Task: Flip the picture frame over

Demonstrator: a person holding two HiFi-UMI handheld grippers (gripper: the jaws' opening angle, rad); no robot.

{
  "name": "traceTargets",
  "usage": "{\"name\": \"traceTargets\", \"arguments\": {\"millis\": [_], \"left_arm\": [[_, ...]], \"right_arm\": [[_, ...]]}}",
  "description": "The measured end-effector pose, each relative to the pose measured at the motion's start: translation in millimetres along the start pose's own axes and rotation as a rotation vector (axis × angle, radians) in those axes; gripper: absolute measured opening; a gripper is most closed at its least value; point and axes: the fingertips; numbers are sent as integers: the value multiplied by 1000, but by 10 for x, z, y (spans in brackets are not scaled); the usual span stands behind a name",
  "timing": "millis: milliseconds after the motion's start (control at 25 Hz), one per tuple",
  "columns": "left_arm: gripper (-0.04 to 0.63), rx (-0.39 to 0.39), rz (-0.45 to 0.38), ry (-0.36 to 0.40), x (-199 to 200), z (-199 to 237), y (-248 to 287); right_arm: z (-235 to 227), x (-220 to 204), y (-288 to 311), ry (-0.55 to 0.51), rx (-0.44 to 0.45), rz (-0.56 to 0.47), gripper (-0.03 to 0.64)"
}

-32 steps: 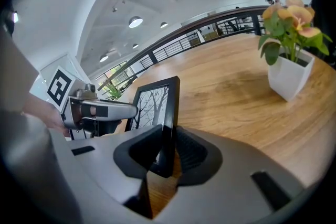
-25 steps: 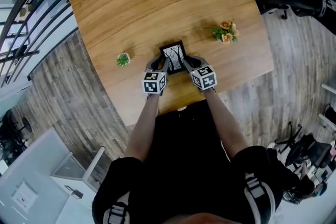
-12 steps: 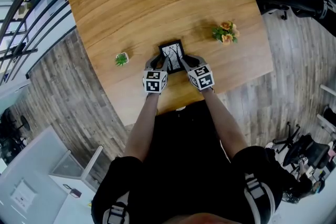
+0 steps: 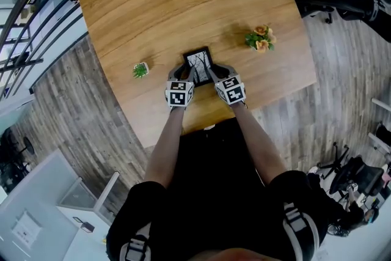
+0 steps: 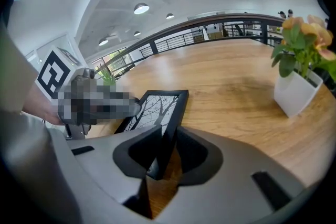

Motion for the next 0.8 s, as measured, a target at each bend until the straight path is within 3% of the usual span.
{"name": "traceTargets", "arguments": {"millis": [160,400,680,800], "left_arm": [[133,2,2,15,12,-9,4],[140,10,-28,-21,95,41,-106],[138,7,-82,-12,200,62,-350],[111,5,-94,20,182,84,-446]], "right_arm": [[-50,18,-33,-1,-19,-9,128],[-70,133,-138,7,-45,-58,149],[67,257,-347,-60,-83,-100,7],[125,287,-444,-135,-155,-84,6]]}}
Point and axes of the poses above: the fingertips, and each gripper's own axes: y forward along the fingers, z to its left, x out of its top, and after that the axes turned 15 degrees about x, right-handed
